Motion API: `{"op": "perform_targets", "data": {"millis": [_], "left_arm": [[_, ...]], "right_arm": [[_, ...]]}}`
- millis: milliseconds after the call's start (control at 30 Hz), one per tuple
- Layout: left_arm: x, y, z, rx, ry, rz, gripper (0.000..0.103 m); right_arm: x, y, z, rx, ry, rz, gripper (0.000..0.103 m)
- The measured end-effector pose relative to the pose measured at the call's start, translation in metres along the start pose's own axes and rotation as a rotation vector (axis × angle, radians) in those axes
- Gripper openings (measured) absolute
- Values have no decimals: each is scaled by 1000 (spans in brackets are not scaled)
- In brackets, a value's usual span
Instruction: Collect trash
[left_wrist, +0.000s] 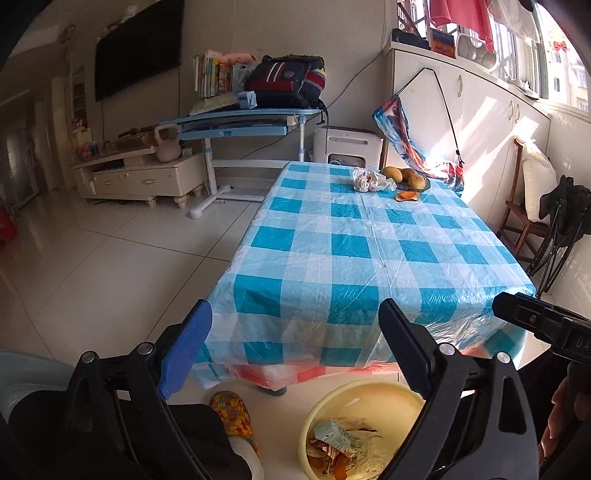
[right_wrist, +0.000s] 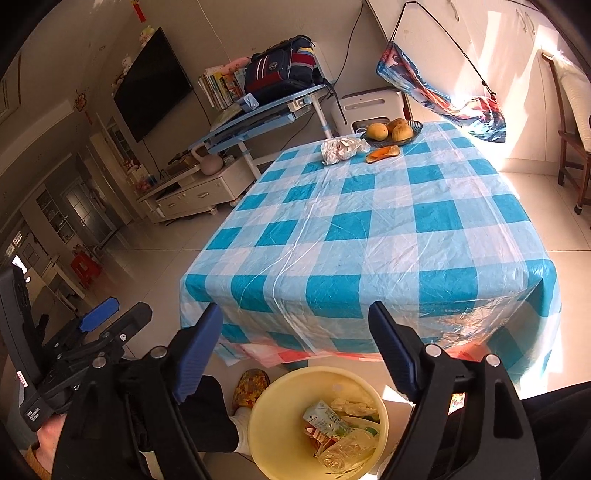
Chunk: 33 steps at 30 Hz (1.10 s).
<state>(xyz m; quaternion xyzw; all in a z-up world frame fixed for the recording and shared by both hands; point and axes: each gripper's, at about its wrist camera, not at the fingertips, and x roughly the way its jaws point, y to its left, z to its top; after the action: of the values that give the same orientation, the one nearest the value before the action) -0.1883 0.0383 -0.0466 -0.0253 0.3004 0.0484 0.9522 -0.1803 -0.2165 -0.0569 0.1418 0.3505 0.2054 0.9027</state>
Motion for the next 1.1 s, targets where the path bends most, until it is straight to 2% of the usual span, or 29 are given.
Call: {"op": "perform_targets", "data": {"millis": [233,633,1100], "left_arm": [[1,11,1,-52,-22,54,89],[-2,12,-1,-59,-34,50,92],[-1,9,-2,-45,-23,50,92]], "right_arm": [[5,-1,-3,-15,-3,-33,79],[12,12,-9,-75,13,-73,80],[10,13,-8,-73,2,-74,81]]}}
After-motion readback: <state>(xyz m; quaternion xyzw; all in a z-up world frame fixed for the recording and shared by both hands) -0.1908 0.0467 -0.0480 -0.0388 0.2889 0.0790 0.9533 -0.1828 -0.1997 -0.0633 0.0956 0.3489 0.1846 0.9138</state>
